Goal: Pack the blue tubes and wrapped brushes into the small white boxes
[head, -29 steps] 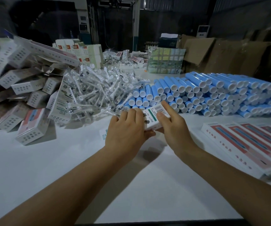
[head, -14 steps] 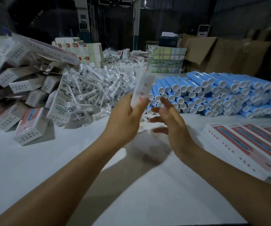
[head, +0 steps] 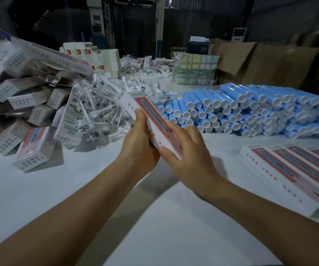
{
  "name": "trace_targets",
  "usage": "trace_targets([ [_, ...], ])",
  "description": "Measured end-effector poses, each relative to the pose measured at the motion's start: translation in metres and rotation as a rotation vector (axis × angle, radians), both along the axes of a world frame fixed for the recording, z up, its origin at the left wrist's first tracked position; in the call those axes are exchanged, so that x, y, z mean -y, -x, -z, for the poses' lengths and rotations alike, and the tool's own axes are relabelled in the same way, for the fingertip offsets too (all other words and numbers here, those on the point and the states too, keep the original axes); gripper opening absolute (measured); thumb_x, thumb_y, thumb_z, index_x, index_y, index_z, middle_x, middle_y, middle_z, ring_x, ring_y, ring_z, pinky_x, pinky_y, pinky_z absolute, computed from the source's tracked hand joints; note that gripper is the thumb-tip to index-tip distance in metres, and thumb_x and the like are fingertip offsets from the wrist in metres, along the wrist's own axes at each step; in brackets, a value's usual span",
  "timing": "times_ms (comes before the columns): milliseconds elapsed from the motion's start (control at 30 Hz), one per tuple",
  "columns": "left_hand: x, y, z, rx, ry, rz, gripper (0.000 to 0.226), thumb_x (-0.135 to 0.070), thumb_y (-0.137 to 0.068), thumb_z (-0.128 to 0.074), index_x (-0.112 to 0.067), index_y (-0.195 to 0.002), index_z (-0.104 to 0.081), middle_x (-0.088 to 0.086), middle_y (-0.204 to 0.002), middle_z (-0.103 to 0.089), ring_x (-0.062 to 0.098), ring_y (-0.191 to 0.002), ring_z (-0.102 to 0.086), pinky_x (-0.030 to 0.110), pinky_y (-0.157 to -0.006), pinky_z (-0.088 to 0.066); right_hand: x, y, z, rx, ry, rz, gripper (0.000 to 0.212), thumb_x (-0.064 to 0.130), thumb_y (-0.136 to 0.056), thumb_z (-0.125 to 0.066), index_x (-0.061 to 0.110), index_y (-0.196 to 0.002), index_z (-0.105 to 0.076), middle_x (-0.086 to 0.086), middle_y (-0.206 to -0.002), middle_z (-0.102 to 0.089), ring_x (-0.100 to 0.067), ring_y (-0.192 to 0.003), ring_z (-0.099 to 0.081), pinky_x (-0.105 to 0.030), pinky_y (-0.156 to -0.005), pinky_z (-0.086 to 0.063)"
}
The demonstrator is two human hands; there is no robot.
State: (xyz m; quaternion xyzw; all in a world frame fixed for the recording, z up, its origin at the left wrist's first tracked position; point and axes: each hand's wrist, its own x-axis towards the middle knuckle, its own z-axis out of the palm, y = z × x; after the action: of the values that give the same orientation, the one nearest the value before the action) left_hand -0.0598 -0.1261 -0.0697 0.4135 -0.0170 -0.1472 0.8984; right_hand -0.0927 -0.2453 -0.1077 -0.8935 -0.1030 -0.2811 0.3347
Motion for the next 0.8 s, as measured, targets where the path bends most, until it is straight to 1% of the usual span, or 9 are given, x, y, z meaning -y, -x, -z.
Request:
trace_targets([
  [100,0.001,0.003,0.007,0.158,-0.225,-0.025,0.045,-0.061,-0.088,-0.037,-0.024,-0.102,-0.059,-0.004,-0.089,-0.075,0.013,-0.084,-0.071,0.032,-0.073,-0.057,0.004,0.006,-0.010,0.045,0.149,0.088,0.061,0.056,-0.087,-0.040,0.024,-0.139,-0.042,0.001,-0.117,-0.046,-0.014,-0.106,-0.044,-0.031,-0.086,-0.047],
  [200,0.000,0.004,0.016,0.277,-0.420,-0.068,0.060,-0.069,-0.073,-0.034,-0.024,-0.102,-0.063,-0.002,-0.093,-0.074,0.016,-0.091,-0.069,0.036,-0.085,-0.053,0.019,0.016,-0.027,0.101,0.361,0.156,0.060,0.050,-0.090,-0.037,0.020,-0.140,-0.042,-0.006,-0.113,-0.050,-0.015,-0.094,-0.041,-0.030,-0.082,-0.040],
  [333,-0.004,-0.003,0.024,0.308,-0.456,-0.079,0.058,-0.062,-0.077,-0.038,-0.017,-0.104,-0.064,0.004,-0.090,-0.067,0.020,-0.082,-0.062,0.033,-0.074,-0.048,0.051,0.050,-0.036,0.114,0.568,0.314,0.053,0.049,-0.090,-0.033,0.021,-0.131,-0.052,-0.006,-0.098,-0.056,-0.014,-0.082,-0.033,-0.033,-0.074,-0.031],
  [400,-0.005,-0.006,0.027,0.318,-0.452,-0.060,0.046,-0.054,-0.087,-0.039,-0.018,-0.101,-0.063,0.004,-0.089,-0.064,0.019,-0.080,-0.058,0.033,-0.070,-0.045,0.069,0.075,-0.027,0.014,0.678,0.413,0.054,0.049,-0.088,-0.028,0.022,-0.125,-0.056,-0.005,-0.093,-0.056,-0.019,-0.078,-0.040,-0.036,-0.071,-0.035],
  [467,-0.004,-0.008,0.030,0.327,-0.468,-0.044,0.042,-0.050,-0.093,-0.037,-0.018,-0.102,-0.063,0.004,-0.088,-0.064,0.019,-0.079,-0.058,0.033,-0.070,-0.043,0.088,0.097,-0.015,-0.229,0.785,0.532,0.054,0.049,-0.088,-0.023,0.024,-0.127,-0.051,-0.008,-0.105,-0.056,-0.027,-0.091,-0.050,-0.041,-0.079,-0.038],
  [533,-0.002,-0.009,0.032,0.323,-0.479,-0.035,0.041,-0.047,-0.096,-0.037,-0.017,-0.105,-0.063,0.003,-0.087,-0.065,0.019,-0.078,-0.059,0.034,-0.070,-0.044,0.105,0.112,-0.011,-0.347,0.838,0.651,0.045,0.046,-0.087,-0.037,0.020,-0.120,-0.056,-0.012,-0.109,-0.056,-0.032,-0.096,-0.053,-0.045,-0.080,-0.041],
  [667,0.000,-0.007,0.036,0.338,-0.517,-0.026,0.035,-0.043,-0.093,-0.045,-0.016,-0.105,-0.064,0.000,-0.081,-0.067,0.016,-0.074,-0.060,0.032,-0.068,-0.044,0.132,0.121,-0.008,-0.295,0.804,0.811,0.026,0.024,-0.065,-0.076,0.004,-0.080,-0.068,-0.021,-0.080,-0.057,-0.038,-0.070,-0.056,-0.047,-0.058,-0.047],
  [733,-0.001,-0.006,0.037,0.356,-0.544,-0.024,0.027,-0.036,-0.092,-0.052,-0.014,-0.100,-0.066,0.001,-0.079,-0.067,0.016,-0.072,-0.059,0.031,-0.066,-0.043,0.134,0.120,-0.011,-0.424,0.841,0.844,0.035,0.035,-0.075,-0.070,0.009,-0.098,-0.065,-0.016,-0.096,-0.055,-0.035,-0.085,-0.054,-0.045,-0.070,-0.046],
  [800,0.000,-0.004,0.038,0.402,-0.639,-0.018,0.018,-0.024,-0.093,-0.056,-0.011,-0.090,-0.069,0.002,-0.074,-0.066,0.016,-0.069,-0.057,0.028,-0.062,-0.042,0.136,0.120,-0.013,-0.511,0.881,0.883,0.045,0.053,-0.089,-0.039,0.025,-0.122,-0.050,-0.004,-0.117,-0.044,-0.025,-0.107,-0.045,-0.040,-0.085,-0.039],
])
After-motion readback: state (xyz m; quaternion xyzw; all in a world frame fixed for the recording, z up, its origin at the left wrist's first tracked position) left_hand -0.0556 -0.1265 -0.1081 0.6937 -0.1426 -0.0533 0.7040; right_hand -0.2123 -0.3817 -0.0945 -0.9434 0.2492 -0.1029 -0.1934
